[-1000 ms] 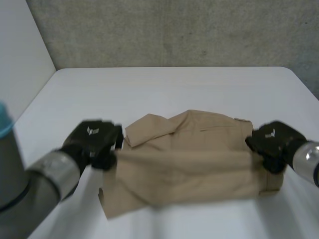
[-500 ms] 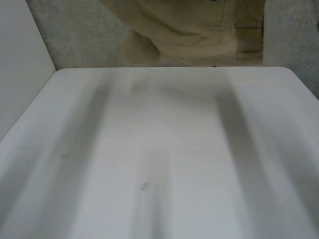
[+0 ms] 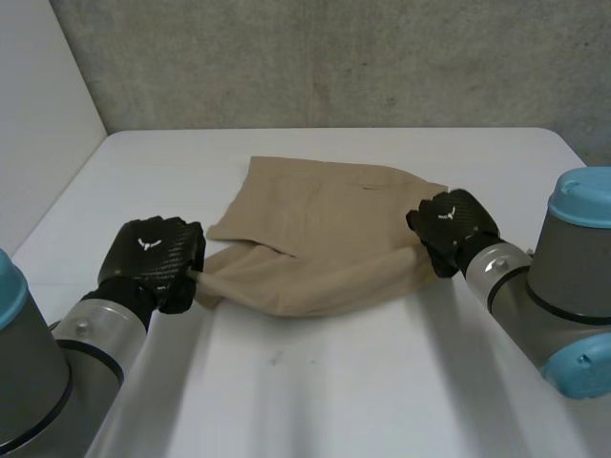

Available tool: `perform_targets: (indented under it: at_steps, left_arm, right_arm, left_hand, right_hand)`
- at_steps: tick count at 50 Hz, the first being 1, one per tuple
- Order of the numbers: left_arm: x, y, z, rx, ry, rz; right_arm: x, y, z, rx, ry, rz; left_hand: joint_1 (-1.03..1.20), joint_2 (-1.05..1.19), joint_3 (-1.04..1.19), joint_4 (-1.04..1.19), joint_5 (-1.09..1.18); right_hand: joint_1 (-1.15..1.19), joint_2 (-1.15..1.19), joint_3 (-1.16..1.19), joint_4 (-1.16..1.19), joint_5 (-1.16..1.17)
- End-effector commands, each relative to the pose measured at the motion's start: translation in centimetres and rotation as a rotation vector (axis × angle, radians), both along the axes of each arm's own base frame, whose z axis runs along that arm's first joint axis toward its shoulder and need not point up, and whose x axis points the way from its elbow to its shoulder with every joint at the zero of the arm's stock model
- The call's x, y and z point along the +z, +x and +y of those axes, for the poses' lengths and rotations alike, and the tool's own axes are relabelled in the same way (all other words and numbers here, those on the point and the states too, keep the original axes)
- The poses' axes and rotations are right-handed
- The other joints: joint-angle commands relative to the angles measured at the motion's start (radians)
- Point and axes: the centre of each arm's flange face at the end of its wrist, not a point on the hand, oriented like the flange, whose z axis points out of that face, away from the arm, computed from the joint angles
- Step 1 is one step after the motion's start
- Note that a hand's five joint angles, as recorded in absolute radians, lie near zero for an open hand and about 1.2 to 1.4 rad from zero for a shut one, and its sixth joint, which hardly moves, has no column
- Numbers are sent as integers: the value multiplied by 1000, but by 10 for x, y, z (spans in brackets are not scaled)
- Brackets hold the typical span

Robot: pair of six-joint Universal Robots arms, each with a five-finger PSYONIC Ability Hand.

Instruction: Fold the shorts.

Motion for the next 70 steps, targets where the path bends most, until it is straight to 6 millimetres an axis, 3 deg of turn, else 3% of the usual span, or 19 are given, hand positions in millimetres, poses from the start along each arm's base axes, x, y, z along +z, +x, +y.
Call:
perform_targets:
  at_steps: [1,9,12,18,21,24,29,34,44,47,50,57,61,66,70]
  left_arm:
    - [29,7,12,-3,-35,13]
    - [54,20,41,-16,-27,5]
    - [62,26,56,-28,-3,-7]
    - [94,33,99,-156,5,20]
    - [96,33,106,-201,11,30]
    - [89,33,101,-194,35,27]
    - [60,26,62,-138,116,-14]
    - [44,9,24,-130,100,-12]
    - [3,-40,-97,-81,-8,-39]
    - [-5,-49,-117,-52,-29,-62]
    - [-31,-60,-149,-15,-48,-121]
    - [-65,-77,-185,-18,-159,-201]
    - [-69,-86,-198,-13,-282,-212]
    - [-63,-96,-205,-1,-417,-174]
    - [-66,-105,-197,-30,-445,-159]
  right_arm:
    - [14,-8,13,-10,53,22]
    - [31,-26,48,-24,196,98]
    - [45,-34,68,-5,221,150]
    - [75,-57,126,91,235,317]
    - [84,-60,130,102,194,306]
    - [84,-62,124,98,193,285]
    - [54,-57,88,88,259,279]
    - [32,-49,49,55,222,279]
    - [10,-27,-31,-77,39,190]
    - [1,-15,-47,-67,-45,170]
    - [-10,-5,-61,-54,-110,152]
    - [-39,7,-88,-57,-188,128]
    - [-57,10,-99,-54,-199,162]
    - [-61,14,-109,-56,-263,170]
    - [-60,15,-112,-60,-302,152]
  left_hand:
    - [281,196,205,192,232]
    - [281,196,205,192,232]
    - [281,196,205,192,232]
    - [281,196,205,192,232]
    - [281,196,205,192,232]
    - [281,196,205,192,232]
    - [281,196,205,192,232]
    - [281,196,205,192,232]
    - [281,196,205,192,232]
    - [281,196,205,192,232]
    - [281,196,205,192,232]
    - [281,196,205,192,232]
    - [281,196,205,192,232]
    - [281,196,205,192,232]
    - [281,196,205,192,232]
  right_hand:
    - [430,214,205,203,237]
    - [430,214,205,203,237]
    - [430,214,205,203,237]
    - [430,214,205,203,237]
    - [430,214,205,203,237]
    - [430,214,205,203,237]
    - [430,214,205,203,237]
    - [430,214,205,203,237]
    - [430,214,205,203,237]
    - [430,214,205,203,237]
    - [430,214,205,203,237]
    - [430,214,205,203,237]
    - [430,214,205,203,237]
    - [430,214,205,203,237]
    - [430,214,205,203,237]
